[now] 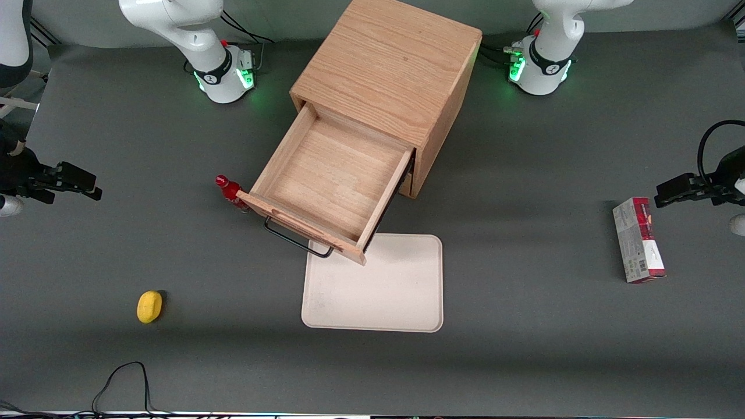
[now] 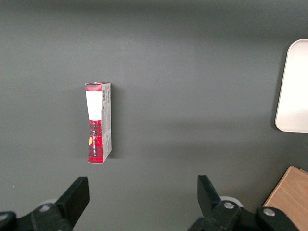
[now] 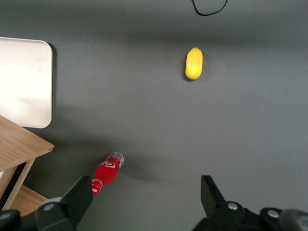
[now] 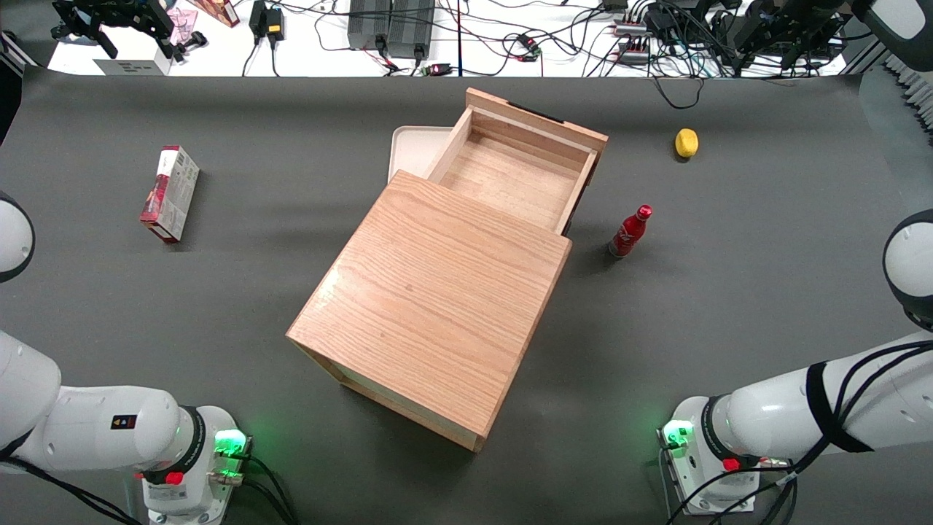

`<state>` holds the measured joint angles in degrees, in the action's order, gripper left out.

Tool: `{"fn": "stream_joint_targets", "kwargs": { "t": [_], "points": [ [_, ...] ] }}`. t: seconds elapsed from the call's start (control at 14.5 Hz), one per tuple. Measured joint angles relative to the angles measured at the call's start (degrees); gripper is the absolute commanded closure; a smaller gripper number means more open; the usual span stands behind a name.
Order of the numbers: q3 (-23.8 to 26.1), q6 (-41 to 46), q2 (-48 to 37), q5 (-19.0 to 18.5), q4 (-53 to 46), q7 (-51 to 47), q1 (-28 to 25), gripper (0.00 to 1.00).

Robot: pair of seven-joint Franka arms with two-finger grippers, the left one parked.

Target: Open upper drawer

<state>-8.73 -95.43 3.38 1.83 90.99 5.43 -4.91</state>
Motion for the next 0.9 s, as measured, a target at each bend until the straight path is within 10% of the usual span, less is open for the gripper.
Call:
{"fn": "stream_joint_targets", "kwargs": {
  "t": [0.9],
  "points": [
    [-0.1,0.8,0.0,-0.9,0.0,0.0,0.0,0.0]
  ]
}}
